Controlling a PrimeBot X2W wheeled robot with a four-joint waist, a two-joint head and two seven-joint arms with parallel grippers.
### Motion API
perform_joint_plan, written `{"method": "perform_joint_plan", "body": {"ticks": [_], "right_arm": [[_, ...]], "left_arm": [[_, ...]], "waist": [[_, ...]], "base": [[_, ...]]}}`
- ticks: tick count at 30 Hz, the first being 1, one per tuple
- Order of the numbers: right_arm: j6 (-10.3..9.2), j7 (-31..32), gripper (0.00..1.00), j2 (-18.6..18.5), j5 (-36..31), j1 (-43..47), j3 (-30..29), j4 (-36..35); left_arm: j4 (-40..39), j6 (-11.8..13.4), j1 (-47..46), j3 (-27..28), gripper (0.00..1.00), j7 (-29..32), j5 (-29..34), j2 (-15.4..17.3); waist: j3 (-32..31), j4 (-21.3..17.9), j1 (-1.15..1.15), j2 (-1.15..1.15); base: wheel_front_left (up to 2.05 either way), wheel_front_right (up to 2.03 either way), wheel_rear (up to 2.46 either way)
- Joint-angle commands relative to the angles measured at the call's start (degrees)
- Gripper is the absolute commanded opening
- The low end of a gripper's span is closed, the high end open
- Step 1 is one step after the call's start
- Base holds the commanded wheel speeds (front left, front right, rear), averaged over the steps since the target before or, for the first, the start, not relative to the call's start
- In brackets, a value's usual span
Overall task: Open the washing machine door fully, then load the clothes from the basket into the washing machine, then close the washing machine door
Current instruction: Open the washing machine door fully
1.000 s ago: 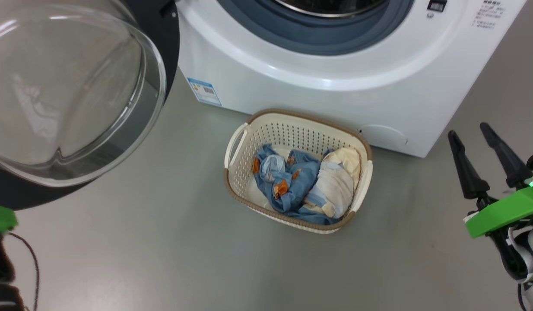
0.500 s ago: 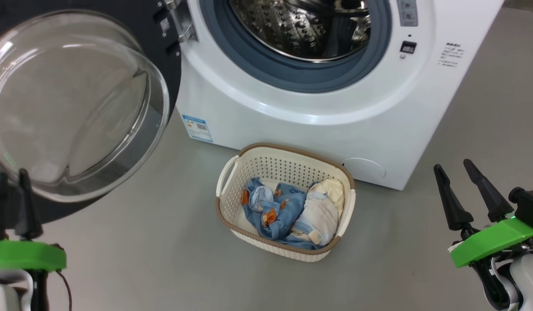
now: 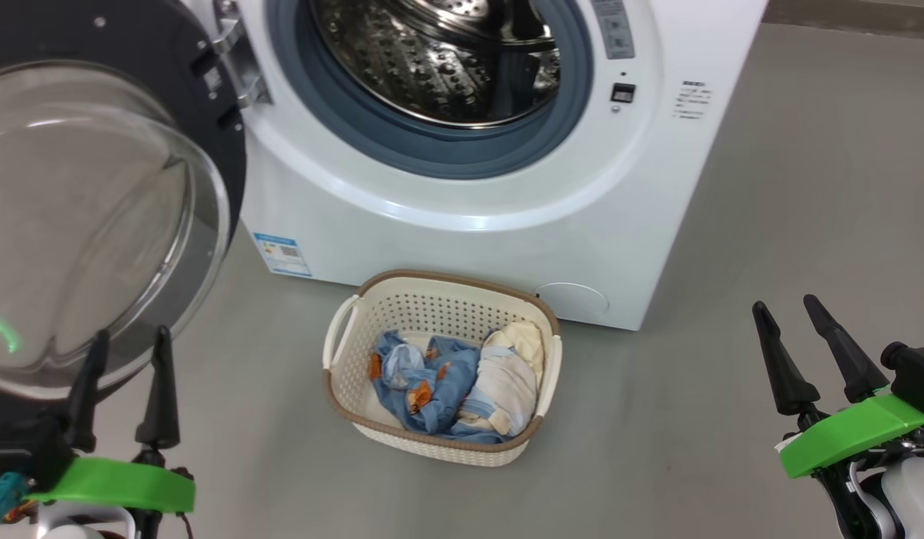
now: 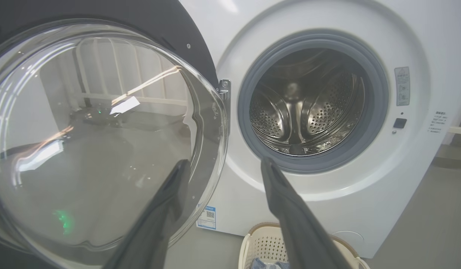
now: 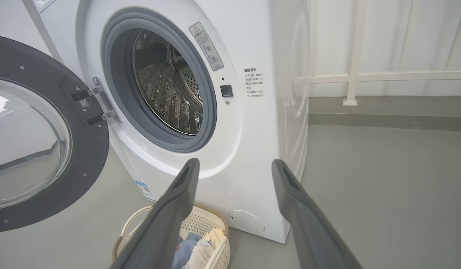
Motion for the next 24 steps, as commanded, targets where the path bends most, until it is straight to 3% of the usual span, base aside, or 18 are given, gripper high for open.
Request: {"method": "perform_joint_plan", "body": {"ticks": [1, 8, 24], "right_arm": [[0.32, -0.6, 1.00, -0.8, -0.9, 0.2, 0.6, -1.4], [0.32, -0.6, 1.00, -0.8, -1.0, 0.4, 0.1, -1.5], [0.32, -0.6, 1.00, 0.1, -1.2, 1.0, -0.6, -1.6]], "left_arm": [[-2.1, 0.0, -0.1, 1.0, 1.00, -0.3, -1.2, 1.8], [-4.2, 0.0, 1.7, -2.9, 1.00, -0.3, -3.7, 2.6], [-5.0, 0.0, 3.5, -3.1, 1.00, -0.3, -4.8, 2.2]], "waist": [[-0.1, -1.9, 0.00, 0.00], [0.0, -5.6, 0.00, 0.00], [0.0, -13.1, 0.00, 0.00]], "base": [[0.00, 0.00, 0.00], [0.00, 0.00, 0.00], [0.00, 0.00, 0.00]]}}
